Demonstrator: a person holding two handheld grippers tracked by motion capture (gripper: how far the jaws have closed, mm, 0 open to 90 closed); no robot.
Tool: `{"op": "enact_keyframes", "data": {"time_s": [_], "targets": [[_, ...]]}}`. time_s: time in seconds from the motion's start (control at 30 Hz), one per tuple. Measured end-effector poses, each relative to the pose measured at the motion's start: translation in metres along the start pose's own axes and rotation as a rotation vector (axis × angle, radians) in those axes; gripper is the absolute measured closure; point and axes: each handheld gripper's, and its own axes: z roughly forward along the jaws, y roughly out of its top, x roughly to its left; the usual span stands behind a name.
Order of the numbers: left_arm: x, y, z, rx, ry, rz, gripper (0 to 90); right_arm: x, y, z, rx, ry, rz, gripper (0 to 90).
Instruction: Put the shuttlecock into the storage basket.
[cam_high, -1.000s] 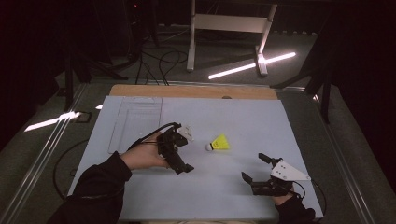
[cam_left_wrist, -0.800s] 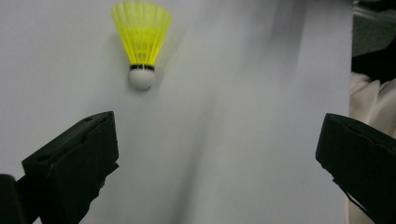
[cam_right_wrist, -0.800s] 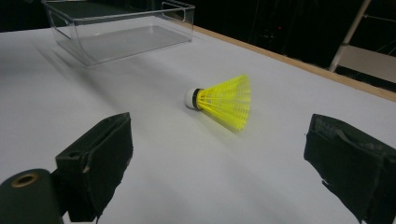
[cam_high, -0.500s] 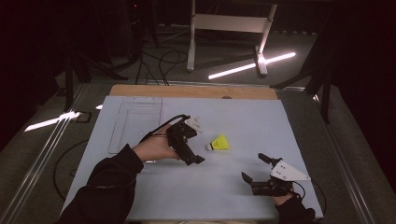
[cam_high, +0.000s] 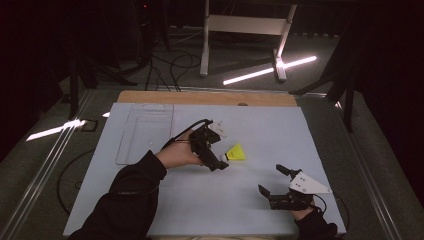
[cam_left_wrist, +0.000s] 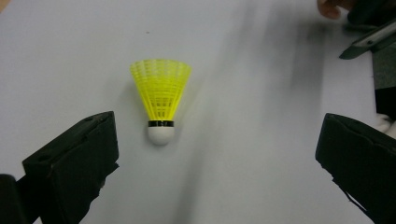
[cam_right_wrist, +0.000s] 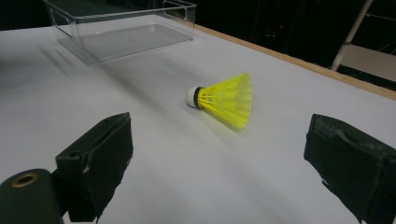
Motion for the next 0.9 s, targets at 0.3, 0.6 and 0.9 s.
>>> {"op": "enact_keyframes", "data": {"time_s": [0.3, 0.6, 0.9], "targets": [[0.017, -0.006, 0.021, -0.025, 0.017, -0.021, 1.5, 0.000, 0.000, 0.001, 0.007, 0.003, -0.006, 8.1], [0.024, -0.014, 0.045, 0.025, 0.028, -0.024, 2.6, 0.000, -0.001, 0.001, 0.008, 0.004, -0.004, 8.0], [0.028, -0.020, 0.066, 0.062, 0.032, -0.021, 8.7, 0.001, 0.000, 0.001, 0.012, 0.008, -0.009, 8.1]]}}
